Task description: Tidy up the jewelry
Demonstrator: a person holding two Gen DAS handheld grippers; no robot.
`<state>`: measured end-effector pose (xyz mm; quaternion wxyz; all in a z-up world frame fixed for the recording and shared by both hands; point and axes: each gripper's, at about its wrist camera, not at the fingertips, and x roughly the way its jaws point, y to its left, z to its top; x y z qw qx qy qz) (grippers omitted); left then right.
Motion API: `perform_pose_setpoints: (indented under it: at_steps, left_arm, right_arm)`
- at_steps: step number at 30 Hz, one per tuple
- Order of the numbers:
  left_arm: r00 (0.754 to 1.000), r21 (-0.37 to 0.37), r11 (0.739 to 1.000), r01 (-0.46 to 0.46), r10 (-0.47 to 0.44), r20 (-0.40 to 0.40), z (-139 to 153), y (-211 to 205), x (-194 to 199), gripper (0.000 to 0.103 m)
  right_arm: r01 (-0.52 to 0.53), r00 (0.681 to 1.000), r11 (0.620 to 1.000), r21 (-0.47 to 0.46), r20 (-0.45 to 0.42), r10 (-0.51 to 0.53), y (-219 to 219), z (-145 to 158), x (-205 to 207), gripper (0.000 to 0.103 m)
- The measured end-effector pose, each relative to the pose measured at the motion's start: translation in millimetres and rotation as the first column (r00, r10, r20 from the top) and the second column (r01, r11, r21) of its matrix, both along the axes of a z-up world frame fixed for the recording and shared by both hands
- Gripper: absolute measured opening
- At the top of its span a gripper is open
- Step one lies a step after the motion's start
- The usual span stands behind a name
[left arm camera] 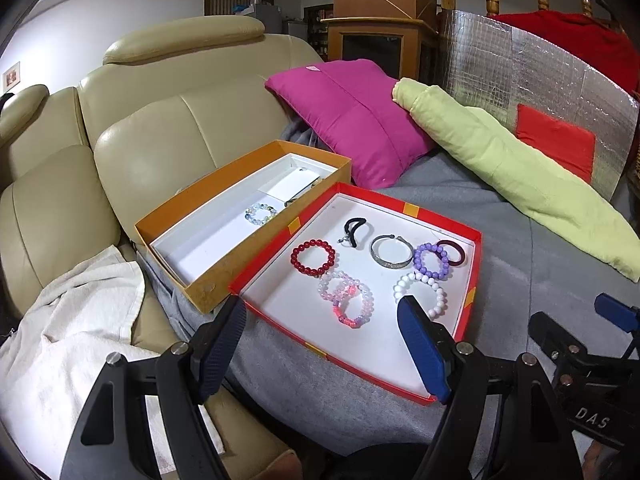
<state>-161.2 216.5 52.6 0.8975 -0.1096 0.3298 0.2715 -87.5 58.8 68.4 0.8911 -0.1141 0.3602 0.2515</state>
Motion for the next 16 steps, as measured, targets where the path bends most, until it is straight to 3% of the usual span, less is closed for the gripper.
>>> perform_pose_setpoints:
  at_steps: [4, 16]
  left_arm:
    - [1.0, 0.001, 1.0, -0.005, 0.005, 0.009, 2.4, 0.6, 0.7, 0.09]
    - [1.0, -0.005, 1.0, 0.013, -0.013, 0.02, 3.6, 2.4, 1.8, 0.092]
  right_arm:
    - [-0.002, 1.0, 1.0, 0.002, 0.001, 0.002, 2.4, 0.6, -0.8, 0.102]
    - [-0.007, 1.0, 1.0, -0.004, -0.01, 0.007, 6.4, -2.1, 1.8, 0.102]
